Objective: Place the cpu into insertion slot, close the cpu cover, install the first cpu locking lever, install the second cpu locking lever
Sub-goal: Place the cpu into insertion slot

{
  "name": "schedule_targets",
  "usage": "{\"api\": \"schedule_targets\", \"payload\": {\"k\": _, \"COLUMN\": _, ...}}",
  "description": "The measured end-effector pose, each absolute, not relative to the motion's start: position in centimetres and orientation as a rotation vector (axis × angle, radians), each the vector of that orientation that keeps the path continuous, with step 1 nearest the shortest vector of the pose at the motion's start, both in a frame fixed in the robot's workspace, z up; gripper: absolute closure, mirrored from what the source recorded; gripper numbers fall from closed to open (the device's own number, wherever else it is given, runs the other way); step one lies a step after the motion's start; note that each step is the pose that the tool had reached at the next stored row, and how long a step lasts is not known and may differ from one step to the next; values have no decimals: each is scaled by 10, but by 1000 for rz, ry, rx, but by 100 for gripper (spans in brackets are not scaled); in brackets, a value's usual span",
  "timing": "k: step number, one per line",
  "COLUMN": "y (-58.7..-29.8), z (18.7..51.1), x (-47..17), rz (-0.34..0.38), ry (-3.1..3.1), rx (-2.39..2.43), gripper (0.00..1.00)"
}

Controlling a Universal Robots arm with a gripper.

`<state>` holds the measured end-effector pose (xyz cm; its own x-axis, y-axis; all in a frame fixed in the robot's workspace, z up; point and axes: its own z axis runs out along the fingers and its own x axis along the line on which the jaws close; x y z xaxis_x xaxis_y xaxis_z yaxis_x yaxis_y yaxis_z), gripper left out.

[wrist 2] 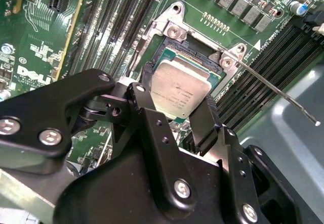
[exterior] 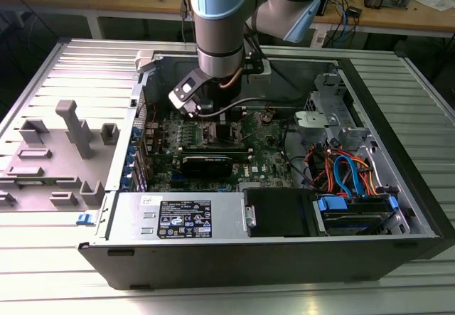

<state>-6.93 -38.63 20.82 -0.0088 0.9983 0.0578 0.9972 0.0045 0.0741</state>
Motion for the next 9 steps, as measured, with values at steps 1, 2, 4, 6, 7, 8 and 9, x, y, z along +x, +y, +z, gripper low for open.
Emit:
{"api": "schedule_targets", "payload": {"k": 1, "y": -386, "z": 207, "x": -69, "rz": 147, "ry": 2219, "rx": 2204, "gripper": 46}}
{"api": "schedule_targets", "payload": {"k": 2, "y": -386, "z": 206, "x": -69, "rz": 147, "ry": 2219, "rx": 2204, "gripper": 46}}
{"api": "schedule_targets", "payload": {"k": 4, "y": -385, "z": 205, "x": -69, "rz": 147, "ry": 2212, "rx": 2210, "gripper": 46}}
{"api": "schedule_targets", "payload": {"k": 6, "y": -385, "z": 204, "x": -69, "rz": 146, "ry": 2198, "rx": 2223, "gripper": 46}}
{"api": "schedule_targets", "payload": {"k": 7, "y": -385, "z": 204, "x": -69, "rz": 146, "ry": 2193, "rx": 2228, "gripper": 46}}
{"api": "schedule_targets", "payload": {"k": 8, "y": -385, "z": 203, "x": -69, "rz": 146, "ry": 2192, "rx": 2229, "gripper": 46}}
{"api": "schedule_targets", "payload": {"k": 9, "y": -385, "z": 203, "x": -69, "rz": 147, "ry": 2192, "rx": 2229, "gripper": 46}}
